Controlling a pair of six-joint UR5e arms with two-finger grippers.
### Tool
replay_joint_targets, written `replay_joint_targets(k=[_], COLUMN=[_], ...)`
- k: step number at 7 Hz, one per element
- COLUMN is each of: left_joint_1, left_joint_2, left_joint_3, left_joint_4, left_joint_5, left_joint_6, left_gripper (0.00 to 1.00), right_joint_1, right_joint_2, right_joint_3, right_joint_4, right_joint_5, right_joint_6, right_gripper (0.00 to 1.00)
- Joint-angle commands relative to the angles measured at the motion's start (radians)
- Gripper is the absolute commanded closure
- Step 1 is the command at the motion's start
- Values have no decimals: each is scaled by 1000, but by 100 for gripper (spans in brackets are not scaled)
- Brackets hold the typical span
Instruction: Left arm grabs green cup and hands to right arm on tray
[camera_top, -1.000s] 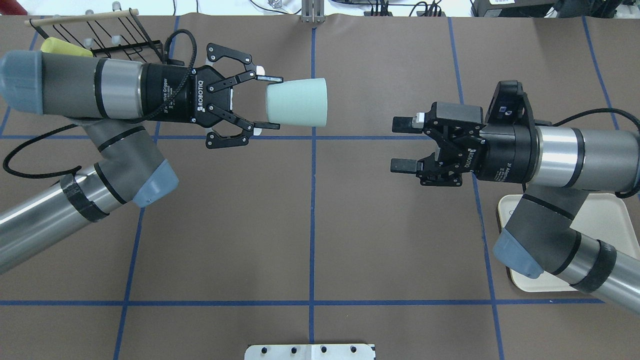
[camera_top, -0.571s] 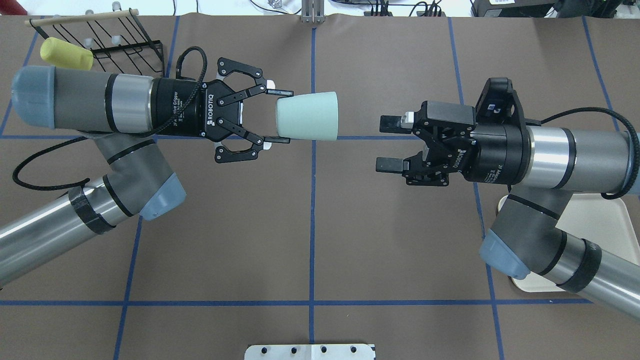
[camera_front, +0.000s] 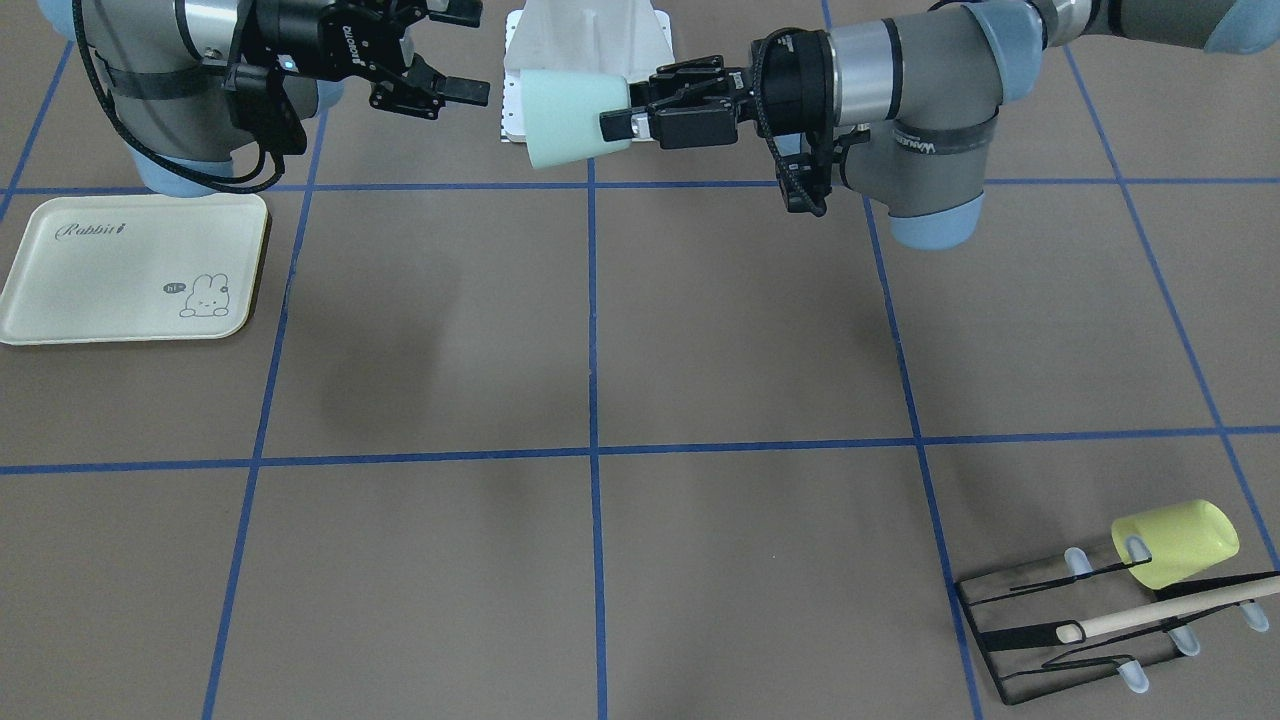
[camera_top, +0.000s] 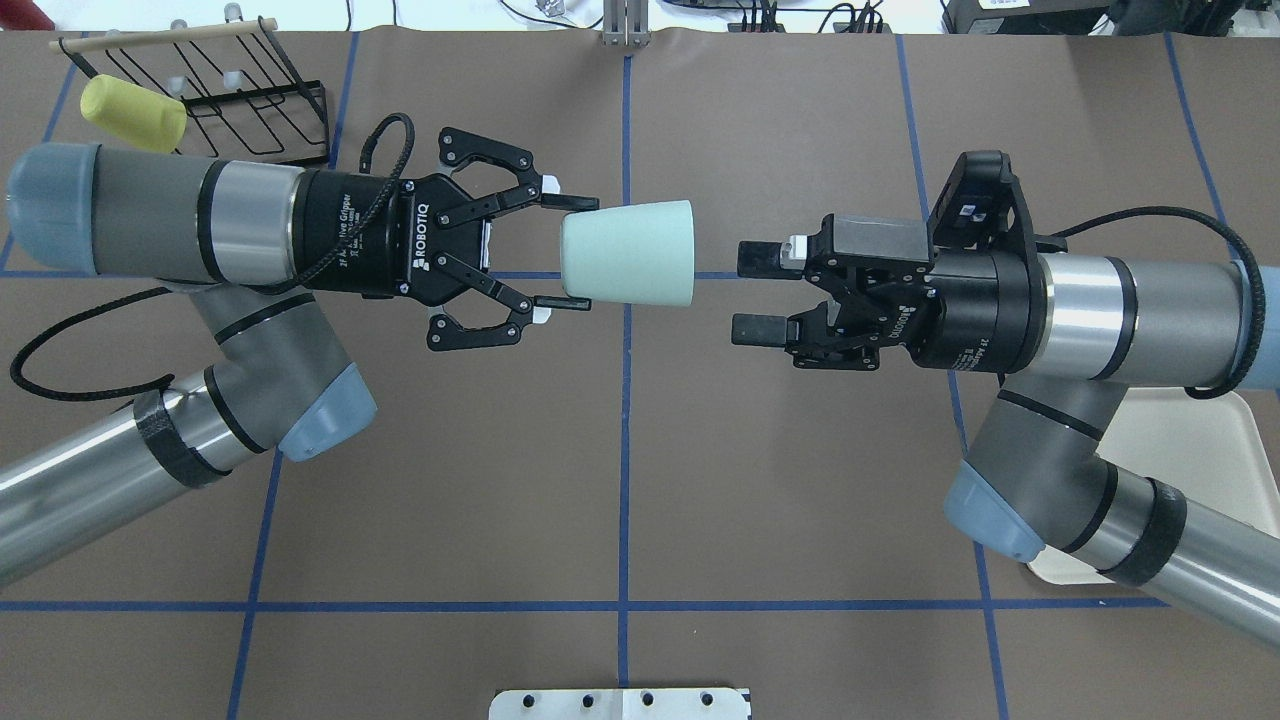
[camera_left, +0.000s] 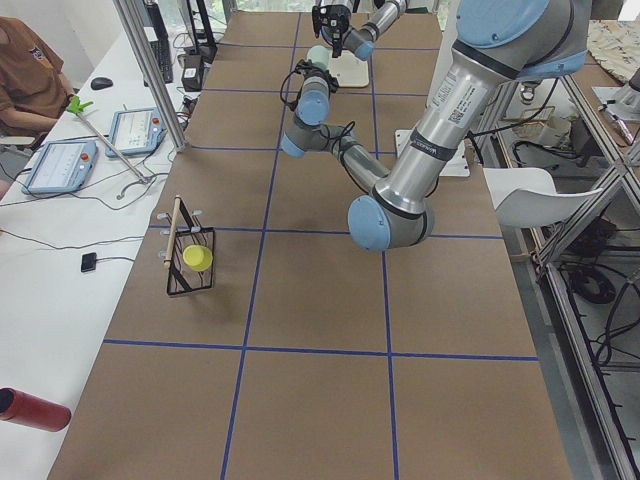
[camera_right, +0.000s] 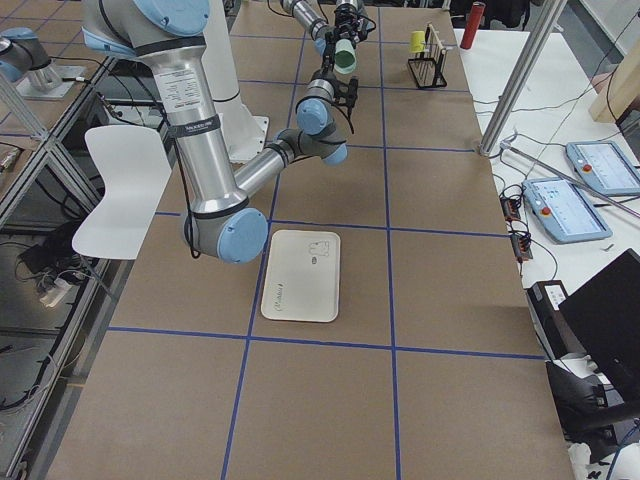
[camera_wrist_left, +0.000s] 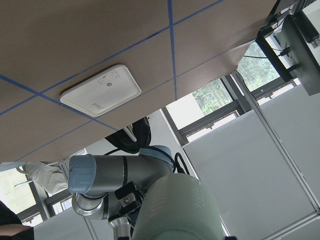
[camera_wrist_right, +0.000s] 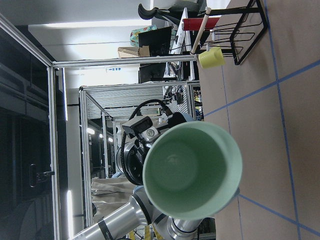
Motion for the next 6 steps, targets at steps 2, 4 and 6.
replay_joint_targets(k=[2, 4, 6], left_joint_1=[6, 16, 22], left_joint_2=[40, 23, 3], left_joint_3=[-83, -104, -109], left_joint_4=[11, 37, 55], left_joint_5=[-4, -1, 4], left_joint_6=[-21, -57, -64], left_gripper=[100, 100, 100], right_joint_1=[-22, -24, -25], right_joint_2=[3, 17, 20], right_joint_3=[-11, -17, -28], right_joint_4=[0, -1, -1], right_joint_5=[-1, -7, -9], right_joint_6=[-2, -2, -2], right_gripper=[11, 14, 15])
